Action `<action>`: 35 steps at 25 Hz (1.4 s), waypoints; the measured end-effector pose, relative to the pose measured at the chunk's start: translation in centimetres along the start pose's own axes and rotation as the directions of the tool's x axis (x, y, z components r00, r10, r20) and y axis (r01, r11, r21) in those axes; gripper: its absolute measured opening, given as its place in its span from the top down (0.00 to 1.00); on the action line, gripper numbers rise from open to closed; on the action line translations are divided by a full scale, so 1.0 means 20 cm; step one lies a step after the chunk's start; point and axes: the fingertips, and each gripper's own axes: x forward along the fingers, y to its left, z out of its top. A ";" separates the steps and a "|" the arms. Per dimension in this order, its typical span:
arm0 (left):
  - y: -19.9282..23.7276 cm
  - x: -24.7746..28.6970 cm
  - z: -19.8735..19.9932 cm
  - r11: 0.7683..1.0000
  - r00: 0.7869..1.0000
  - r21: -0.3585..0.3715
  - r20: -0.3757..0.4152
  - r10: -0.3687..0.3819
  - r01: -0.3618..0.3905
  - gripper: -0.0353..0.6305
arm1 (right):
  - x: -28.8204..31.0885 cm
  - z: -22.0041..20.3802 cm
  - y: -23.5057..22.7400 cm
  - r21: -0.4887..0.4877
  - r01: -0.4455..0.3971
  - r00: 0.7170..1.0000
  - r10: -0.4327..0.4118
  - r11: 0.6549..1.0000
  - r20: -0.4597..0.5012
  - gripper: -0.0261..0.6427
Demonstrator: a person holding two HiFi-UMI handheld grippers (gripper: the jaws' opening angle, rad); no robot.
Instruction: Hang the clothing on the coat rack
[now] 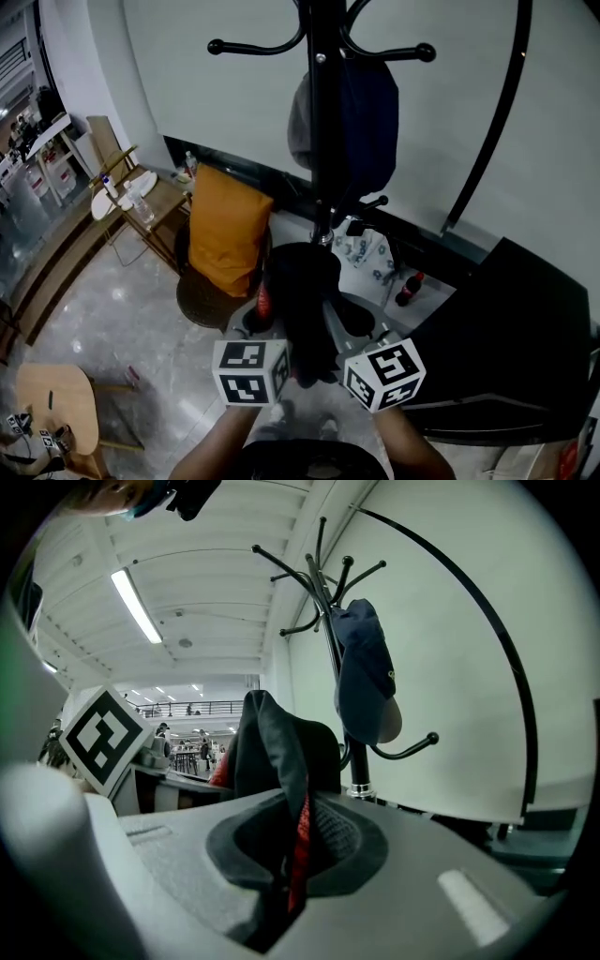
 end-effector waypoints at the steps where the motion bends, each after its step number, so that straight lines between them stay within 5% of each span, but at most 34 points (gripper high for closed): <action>1: 0.01 0.01 0.01 1.000 1.000 0.001 0.002 -0.010 0.010 0.91 | 0.01 0.00 0.00 -0.001 0.011 1.000 -0.011 1.000 0.000 0.92; 35: 0.06 0.37 0.15 0.961 0.966 0.094 -0.005 -0.259 0.258 0.91 | 0.27 0.05 -0.18 0.016 0.235 0.971 -0.235 0.972 0.036 0.92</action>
